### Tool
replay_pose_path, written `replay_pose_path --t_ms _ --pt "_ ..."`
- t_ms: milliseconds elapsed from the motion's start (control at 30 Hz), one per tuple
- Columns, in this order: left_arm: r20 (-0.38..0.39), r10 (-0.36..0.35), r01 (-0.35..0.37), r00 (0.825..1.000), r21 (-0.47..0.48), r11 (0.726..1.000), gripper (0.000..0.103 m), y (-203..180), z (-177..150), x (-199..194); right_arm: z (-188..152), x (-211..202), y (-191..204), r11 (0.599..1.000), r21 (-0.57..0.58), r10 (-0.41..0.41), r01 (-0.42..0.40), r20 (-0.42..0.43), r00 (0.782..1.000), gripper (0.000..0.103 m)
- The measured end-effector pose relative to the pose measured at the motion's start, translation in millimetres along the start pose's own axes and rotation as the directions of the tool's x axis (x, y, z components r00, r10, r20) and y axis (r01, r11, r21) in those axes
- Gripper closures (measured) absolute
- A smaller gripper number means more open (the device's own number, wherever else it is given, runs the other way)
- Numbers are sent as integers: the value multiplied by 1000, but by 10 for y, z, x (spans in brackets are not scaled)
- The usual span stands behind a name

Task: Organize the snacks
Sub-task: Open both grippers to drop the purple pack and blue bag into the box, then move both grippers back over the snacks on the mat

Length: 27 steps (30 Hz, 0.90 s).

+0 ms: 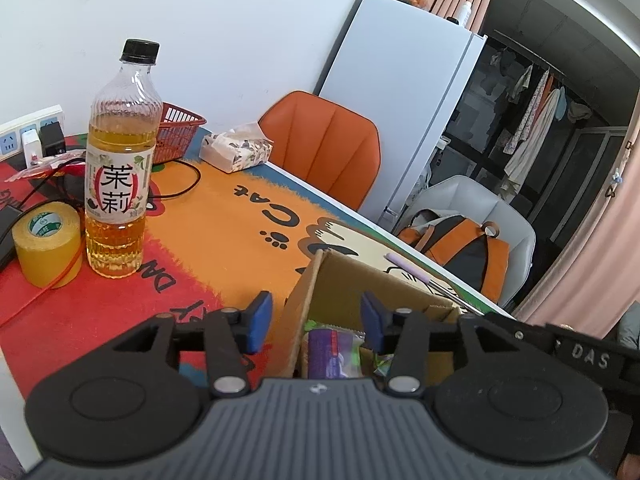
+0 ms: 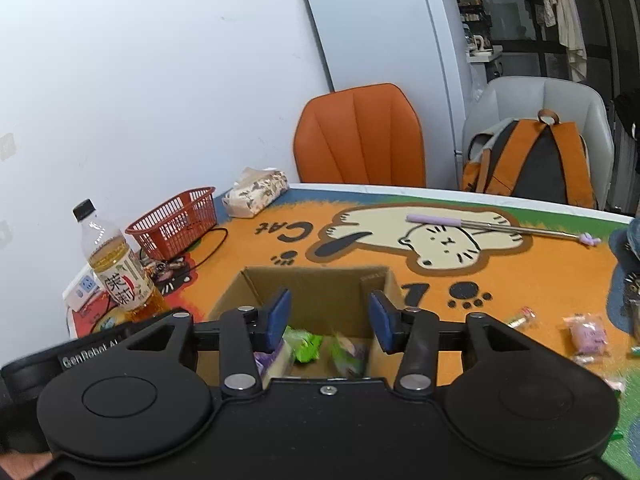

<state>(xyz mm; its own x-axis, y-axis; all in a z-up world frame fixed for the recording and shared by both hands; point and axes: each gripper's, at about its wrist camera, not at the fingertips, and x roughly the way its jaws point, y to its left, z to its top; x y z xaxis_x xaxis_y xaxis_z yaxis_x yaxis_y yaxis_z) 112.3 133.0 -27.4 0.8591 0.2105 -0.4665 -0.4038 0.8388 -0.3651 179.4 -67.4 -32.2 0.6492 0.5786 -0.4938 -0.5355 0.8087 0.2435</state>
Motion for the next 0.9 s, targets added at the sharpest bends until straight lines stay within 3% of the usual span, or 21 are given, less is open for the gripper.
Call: replay_pose_path --t_ms 200,333,700,900 --pt "-2 -12 12 1000 -1 1000 31 -103 -81 -50 -77 -217 -180 998 26 -60 61 -3 998 45" --pt "-15 -36 37 999 16 999 28 -231 -131 -90 -119 -432 -324 995 48 -91 90 15 996 32" --pt "-5 -88 88 996 73 993 18 -568 -256 -445 -249 -1069 -663 984 112 -149 140 78 986 10" --pt "-5 -125 125 992 110 986 17 -754 -298 -583 -307 -1315 -883 974 152 -184 168 94 979 10"
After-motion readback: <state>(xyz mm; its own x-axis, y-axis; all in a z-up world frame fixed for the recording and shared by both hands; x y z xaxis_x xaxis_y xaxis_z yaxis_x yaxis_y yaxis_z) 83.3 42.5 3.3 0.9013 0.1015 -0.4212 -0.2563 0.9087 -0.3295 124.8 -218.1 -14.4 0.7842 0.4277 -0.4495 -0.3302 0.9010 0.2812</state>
